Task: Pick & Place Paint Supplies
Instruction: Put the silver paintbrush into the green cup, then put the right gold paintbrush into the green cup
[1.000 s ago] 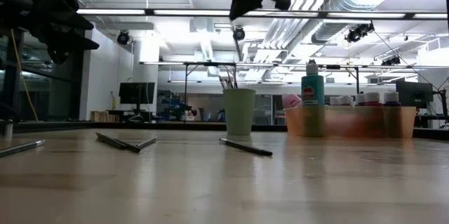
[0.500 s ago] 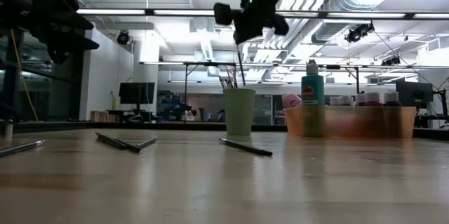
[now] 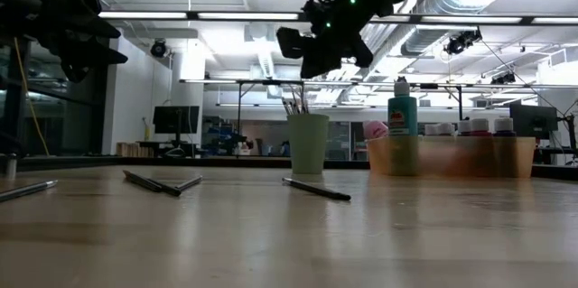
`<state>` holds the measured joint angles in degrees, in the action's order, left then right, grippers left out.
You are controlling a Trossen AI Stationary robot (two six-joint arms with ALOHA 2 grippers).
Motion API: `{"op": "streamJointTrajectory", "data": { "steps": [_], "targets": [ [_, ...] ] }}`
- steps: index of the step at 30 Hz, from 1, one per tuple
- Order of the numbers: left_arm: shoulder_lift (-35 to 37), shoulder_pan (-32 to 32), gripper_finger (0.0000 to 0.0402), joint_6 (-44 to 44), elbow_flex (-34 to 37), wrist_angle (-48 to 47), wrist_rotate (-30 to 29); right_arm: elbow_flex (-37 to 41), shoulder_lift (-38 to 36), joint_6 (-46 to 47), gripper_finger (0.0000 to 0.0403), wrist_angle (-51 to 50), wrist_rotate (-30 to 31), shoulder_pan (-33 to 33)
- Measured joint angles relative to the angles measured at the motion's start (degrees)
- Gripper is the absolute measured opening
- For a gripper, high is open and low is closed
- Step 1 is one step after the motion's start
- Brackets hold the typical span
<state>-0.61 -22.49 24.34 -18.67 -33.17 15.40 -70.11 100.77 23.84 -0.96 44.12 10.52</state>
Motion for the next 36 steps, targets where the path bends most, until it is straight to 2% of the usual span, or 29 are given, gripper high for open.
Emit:
{"op": "streamJointTrajectory", "data": {
  "steps": [7,12,14,20,25,30,36],
  "targets": [
    [0.0,0.0,0.0214,0.0,0.0,0.0,0.0,-0.1,-0.4,0.2,0.0145,-1.3,-1.2,-1.0],
    [0.0,0.0,0.0214,0.0,0.0,0.0,0.0,-4.1,-1.6,2.2,0.0202,-11.3,-1.6,-4.7],
    [0.0,0.0,0.0214,0.0,0.0,0.0,0.0,-7.7,-1.6,5.6,0.0213,-18.6,-5.3,-5.9],
    [0.0,0.0,0.0214,0.0,0.0,0.0,0.0,-17.7,0.5,17.4,0.0212,-35.3,-19.8,-8.2],
    [0.0,0.0,0.0214,0.0,0.0,0.0,0.0,-21.5,3.5,24.1,0.02,-37.8,-28.6,-9.9],
    [0.0,0.0,0.0214,0.0,0.0,0.0,0.0,-25.1,8.8,30.4,0.0193,-40.2,-34.5,-9.9],
    [0.0,0.0,0.0214,0.0,0.0,0.0,0.0,-32.8,15.8,35.3,0.0192,-46.3,-39.2,-10.3]
  ]
}}
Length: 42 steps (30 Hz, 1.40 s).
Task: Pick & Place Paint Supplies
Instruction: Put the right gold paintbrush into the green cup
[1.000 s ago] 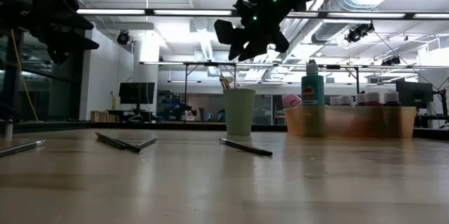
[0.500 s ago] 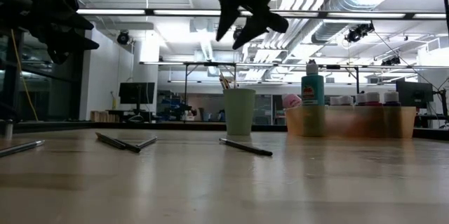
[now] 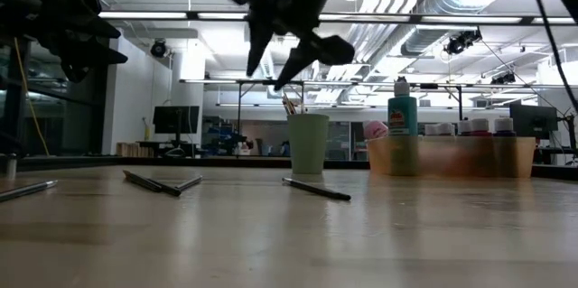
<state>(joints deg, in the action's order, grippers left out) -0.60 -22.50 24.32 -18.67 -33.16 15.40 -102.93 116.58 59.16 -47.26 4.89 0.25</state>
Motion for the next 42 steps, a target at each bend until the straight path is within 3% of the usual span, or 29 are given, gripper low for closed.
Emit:
{"op": "streamJointTrajectory", "data": {
  "steps": [9,15,42],
  "targets": [
    [0.0,0.0,0.0214,0.0,0.0,0.0,0.0,-11.4,10.2,2.1,0.0192,-10.8,-1.1,0.1],
    [0.0,0.0,0.0214,0.0,0.0,0.0,0.0,-11.8,13.4,2.7,0.0192,-14.0,-3.8,0.3],
    [0.0,0.0,0.0214,0.0,0.0,0.0,0.0,-11.8,20.6,2.5,0.0192,-15.3,-3.6,0.3]
  ]
}}
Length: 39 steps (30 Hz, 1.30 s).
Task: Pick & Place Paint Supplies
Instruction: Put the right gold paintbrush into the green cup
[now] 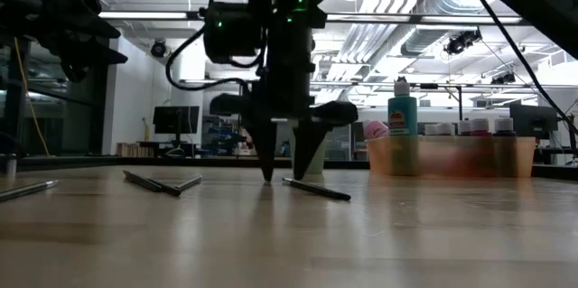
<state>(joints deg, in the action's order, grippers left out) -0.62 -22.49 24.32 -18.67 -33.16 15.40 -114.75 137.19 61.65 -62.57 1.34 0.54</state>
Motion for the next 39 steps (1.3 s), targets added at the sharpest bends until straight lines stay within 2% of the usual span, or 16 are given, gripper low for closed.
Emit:
{"op": "streamJointTrajectory", "data": {
  "steps": [8,18,29,39],
  "targets": [
    [0.0,0.0,0.0214,0.0,0.0,0.0,0.0,0.0,0.2,0.1,0.0174,-0.1,1.3,0.1],
    [0.0,0.0,0.0214,0.0,0.0,0.0,0.0,-0.1,1.5,-0.5,0.008,-0.1,-1.9,0.1],
    [0.0,0.0,0.0214,0.0,0.0,0.0,0.0,-0.1,1.6,-0.4,0.0008,-0.1,-3.0,0.0],
    [0.0,0.0,0.0214,0.0,0.0,0.0,0.0,0.3,-1.4,-0.4,0.0003,0.0,-0.4,-0.1]
  ]
}}
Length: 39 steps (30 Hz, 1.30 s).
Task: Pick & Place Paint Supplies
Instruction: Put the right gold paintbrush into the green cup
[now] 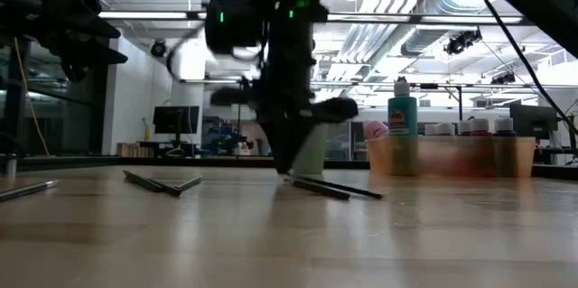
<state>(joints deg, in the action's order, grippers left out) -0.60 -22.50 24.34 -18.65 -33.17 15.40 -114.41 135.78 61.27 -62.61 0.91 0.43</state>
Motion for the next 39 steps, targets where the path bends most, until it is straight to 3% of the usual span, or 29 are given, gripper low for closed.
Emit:
{"op": "streamJointTrajectory", "data": {
  "steps": [7,17,24,30,39],
  "targets": [
    [0.0,0.0,0.0214,0.0,0.0,0.0,0.0,-0.2,-7.9,-1.2,0.0003,-0.1,8.6,0.3],
    [0.0,0.0,0.0214,0.0,0.0,0.0,0.0,-0.2,-22.2,-8.6,0.0003,2.7,29.9,0.3],
    [0.0,0.0,0.0214,0.0,0.0,0.0,0.0,-0.3,-29.6,-16.8,0.0003,3.2,40.0,1.0],
    [0.0,0.0,0.0214,0.0,0.0,0.0,-0.1,-0.3,-31.0,-24.0,0.0003,2.9,42.2,5.2],
    [0.0,0.0,0.0214,0.0,0.0,0.0,0.0,2.2,-30.4,-29.2,0.0003,6.8,36.2,10.6]
  ]
}}
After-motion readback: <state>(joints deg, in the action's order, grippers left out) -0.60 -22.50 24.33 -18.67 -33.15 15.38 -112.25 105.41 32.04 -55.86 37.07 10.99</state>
